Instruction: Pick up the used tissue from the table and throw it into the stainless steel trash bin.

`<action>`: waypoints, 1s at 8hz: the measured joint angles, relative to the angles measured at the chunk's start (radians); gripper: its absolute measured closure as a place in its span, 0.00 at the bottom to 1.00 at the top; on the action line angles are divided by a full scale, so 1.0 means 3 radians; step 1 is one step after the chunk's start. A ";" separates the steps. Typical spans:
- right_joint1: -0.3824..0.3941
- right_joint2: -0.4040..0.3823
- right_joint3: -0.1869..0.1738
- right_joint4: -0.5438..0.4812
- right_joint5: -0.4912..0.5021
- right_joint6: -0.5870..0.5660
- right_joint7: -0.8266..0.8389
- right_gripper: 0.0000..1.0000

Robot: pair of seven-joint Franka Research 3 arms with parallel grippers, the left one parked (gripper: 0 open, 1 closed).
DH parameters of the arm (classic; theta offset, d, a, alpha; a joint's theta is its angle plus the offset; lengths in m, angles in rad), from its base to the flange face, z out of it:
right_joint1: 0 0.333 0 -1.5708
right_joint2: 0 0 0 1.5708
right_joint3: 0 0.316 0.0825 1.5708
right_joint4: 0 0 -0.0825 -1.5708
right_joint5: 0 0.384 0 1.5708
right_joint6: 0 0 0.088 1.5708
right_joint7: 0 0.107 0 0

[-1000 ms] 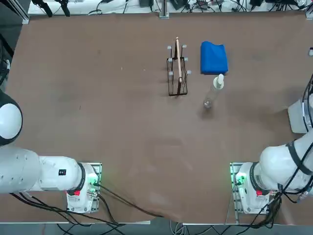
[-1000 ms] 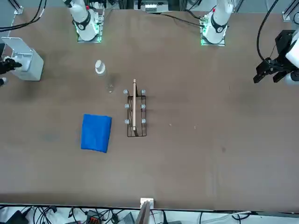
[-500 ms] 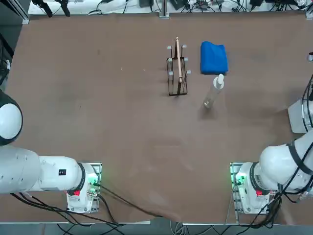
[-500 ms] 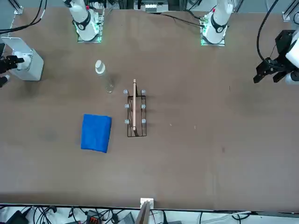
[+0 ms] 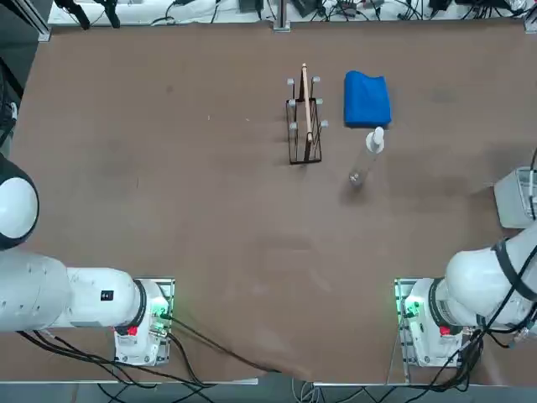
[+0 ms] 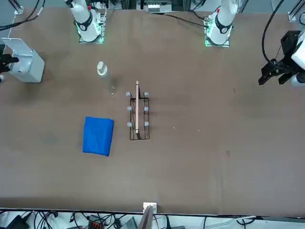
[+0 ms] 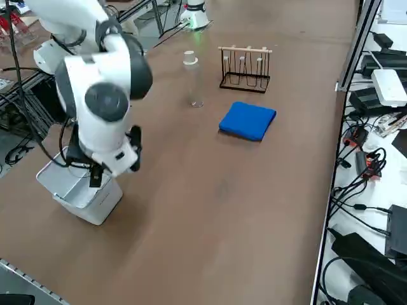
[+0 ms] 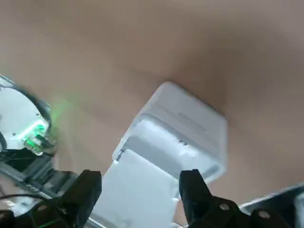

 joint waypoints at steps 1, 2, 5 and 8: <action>0.0009 -0.0029 0.0187 0.0205 0.0001 -0.0030 -0.0004 0.00; 0.0025 -0.0052 0.0418 0.0394 0.0003 -0.0049 -0.0001 0.00; 0.0097 -0.0075 0.0885 0.0867 0.0434 -0.0070 0.0250 0.00; 0.0233 -0.0130 0.1047 0.1191 0.0756 -0.0075 0.0965 0.00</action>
